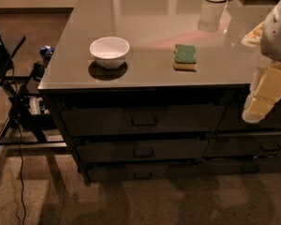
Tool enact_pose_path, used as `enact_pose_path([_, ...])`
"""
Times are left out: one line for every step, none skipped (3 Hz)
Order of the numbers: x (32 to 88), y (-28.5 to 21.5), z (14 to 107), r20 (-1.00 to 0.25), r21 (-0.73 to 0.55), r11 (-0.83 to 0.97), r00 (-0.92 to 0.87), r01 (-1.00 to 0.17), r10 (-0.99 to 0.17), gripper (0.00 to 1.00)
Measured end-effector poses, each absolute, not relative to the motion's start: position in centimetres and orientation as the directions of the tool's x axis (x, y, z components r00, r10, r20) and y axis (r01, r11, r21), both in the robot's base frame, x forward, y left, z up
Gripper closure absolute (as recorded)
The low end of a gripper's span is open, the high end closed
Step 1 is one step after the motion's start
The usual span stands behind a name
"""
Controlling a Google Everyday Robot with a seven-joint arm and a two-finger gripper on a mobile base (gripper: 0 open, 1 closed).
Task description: Open bottom drawer
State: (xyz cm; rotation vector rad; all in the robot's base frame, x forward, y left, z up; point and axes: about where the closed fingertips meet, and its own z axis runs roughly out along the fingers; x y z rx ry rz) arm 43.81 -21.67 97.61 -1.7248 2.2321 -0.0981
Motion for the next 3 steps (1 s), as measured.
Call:
enact_pose_path([43.8, -21.7, 97.6, -0.207, -0.245, 0.270, -0.222, -0.931, -0.953, 0.00])
enact_pose_path([42.5, -20.3, 94.9, -0.225, -0.209, 0.264, -0.217, -0.941, -0.950, 0.00])
enact_pose_path([40.2, -17.2, 89.0, -0.254, -0.133, 0.231, -0.192, -0.964, -0.948, 0.00])
